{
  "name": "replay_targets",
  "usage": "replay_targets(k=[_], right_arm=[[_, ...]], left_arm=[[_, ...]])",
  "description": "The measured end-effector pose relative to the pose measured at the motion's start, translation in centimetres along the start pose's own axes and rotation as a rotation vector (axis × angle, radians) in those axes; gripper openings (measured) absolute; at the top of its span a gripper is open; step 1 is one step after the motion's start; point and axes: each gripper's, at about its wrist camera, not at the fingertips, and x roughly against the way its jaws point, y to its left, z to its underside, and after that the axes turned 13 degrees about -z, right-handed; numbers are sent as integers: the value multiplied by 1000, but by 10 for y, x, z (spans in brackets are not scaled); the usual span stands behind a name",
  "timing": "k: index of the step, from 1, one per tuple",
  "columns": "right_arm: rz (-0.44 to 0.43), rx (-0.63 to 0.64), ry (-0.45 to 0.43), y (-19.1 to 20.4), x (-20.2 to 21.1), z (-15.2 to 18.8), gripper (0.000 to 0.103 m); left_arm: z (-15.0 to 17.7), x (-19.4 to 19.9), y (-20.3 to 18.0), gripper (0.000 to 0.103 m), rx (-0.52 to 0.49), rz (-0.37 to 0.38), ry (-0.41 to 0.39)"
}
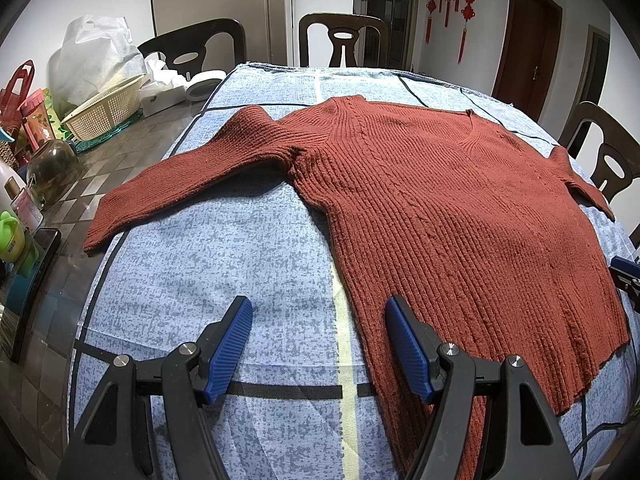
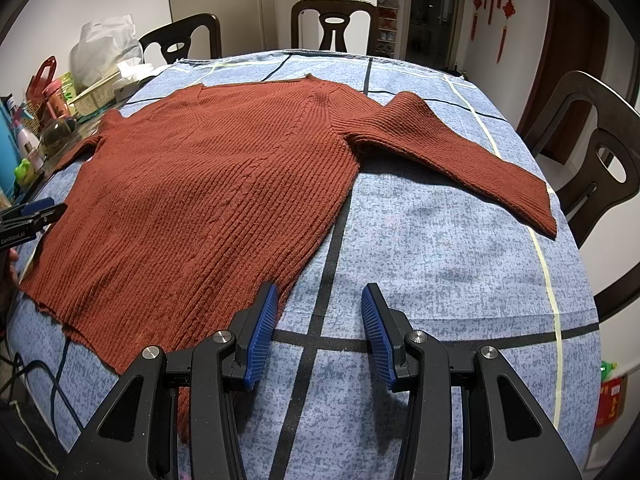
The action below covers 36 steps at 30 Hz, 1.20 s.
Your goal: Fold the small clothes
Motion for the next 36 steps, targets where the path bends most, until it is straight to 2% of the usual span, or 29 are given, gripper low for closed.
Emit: replay_targets(k=[36], right_arm=[[-4, 1, -6, 2, 1, -1, 45]], left_arm=[[0, -1, 6, 73, 1, -5, 2]])
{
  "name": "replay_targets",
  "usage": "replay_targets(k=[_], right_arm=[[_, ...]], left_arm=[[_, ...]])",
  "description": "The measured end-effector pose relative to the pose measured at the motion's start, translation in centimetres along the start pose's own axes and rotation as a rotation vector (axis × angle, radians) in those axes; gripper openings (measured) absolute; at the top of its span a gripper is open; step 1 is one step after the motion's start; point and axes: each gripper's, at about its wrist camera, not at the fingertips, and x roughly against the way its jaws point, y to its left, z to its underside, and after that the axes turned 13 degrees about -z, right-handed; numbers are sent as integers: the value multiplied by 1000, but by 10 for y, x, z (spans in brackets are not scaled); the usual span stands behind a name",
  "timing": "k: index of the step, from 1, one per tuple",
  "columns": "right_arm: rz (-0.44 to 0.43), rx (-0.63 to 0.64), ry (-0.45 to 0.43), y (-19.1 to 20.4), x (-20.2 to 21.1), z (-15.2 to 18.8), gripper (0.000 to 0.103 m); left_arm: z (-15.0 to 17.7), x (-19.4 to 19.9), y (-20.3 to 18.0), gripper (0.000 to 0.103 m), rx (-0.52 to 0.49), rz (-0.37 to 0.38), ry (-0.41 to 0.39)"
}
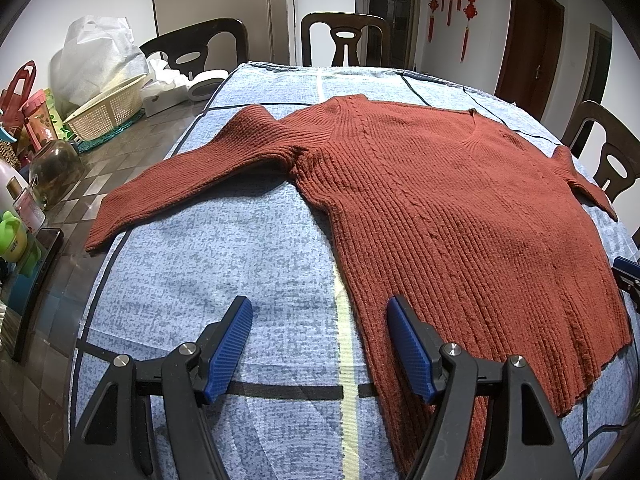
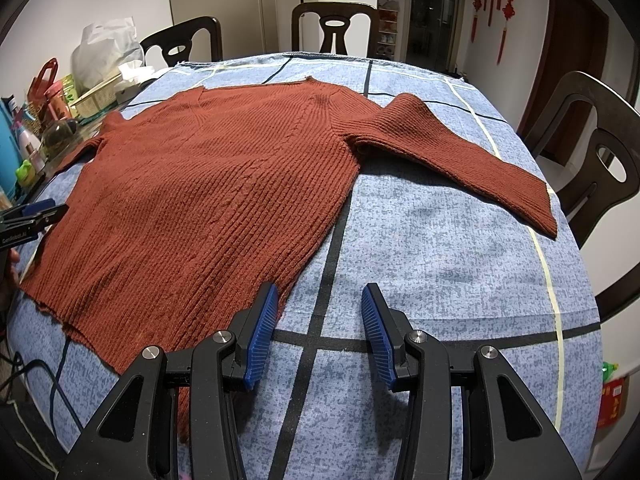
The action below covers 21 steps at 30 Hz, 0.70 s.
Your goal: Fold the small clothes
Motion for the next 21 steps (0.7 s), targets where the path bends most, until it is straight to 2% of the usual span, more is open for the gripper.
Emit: replay_targets(k=[21], right_arm=[[-4, -10, 1, 0, 0, -2, 45]], left_arm=[[1, 0, 2, 73, 1, 0, 1]])
